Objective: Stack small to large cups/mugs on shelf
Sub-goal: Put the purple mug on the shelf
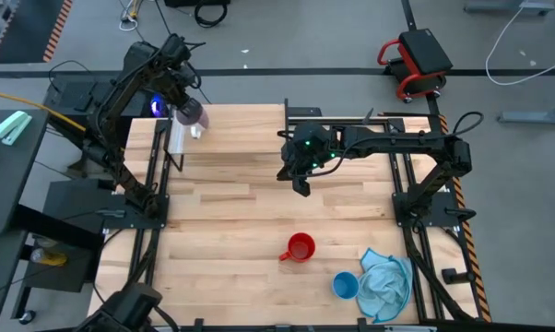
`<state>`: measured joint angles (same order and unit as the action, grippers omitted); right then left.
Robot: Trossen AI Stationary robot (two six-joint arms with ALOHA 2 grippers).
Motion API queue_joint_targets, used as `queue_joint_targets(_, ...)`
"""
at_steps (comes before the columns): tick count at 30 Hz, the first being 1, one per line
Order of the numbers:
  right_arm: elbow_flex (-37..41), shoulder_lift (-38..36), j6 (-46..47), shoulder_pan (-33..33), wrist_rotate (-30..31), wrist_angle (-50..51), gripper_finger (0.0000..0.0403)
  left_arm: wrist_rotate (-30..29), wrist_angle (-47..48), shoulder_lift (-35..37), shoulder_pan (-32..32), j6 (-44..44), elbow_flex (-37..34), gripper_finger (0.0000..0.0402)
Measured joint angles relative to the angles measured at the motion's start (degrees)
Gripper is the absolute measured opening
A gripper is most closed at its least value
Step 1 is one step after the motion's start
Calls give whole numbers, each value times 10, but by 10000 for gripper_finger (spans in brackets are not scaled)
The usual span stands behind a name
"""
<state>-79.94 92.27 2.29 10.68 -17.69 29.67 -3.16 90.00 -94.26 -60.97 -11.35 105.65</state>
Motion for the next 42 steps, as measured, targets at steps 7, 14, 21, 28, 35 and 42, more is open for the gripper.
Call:
queue_joint_targets(7,0,0,2,0,0,1,54,0,0,0,0,2,-7,19)
queue_joint_targets(14,0,0,2,0,0,1,54,12,-2,3,0,2,-47,19)
queue_joint_targets(21,0,0,-3,0,0,1,55,9,2,2,1,2,-36,19)
queue_joint_targets(28,0,0,-4,0,0,2,55,6,1,2,0,1,-34,28)
queue_joint_targets(35,0,0,-5,0,0,3,55,8,1,2,0,0,-33,31)
queue_joint_targets(42,0,0,-5,0,0,3,55,5,0,3,0,-3,-33,51)
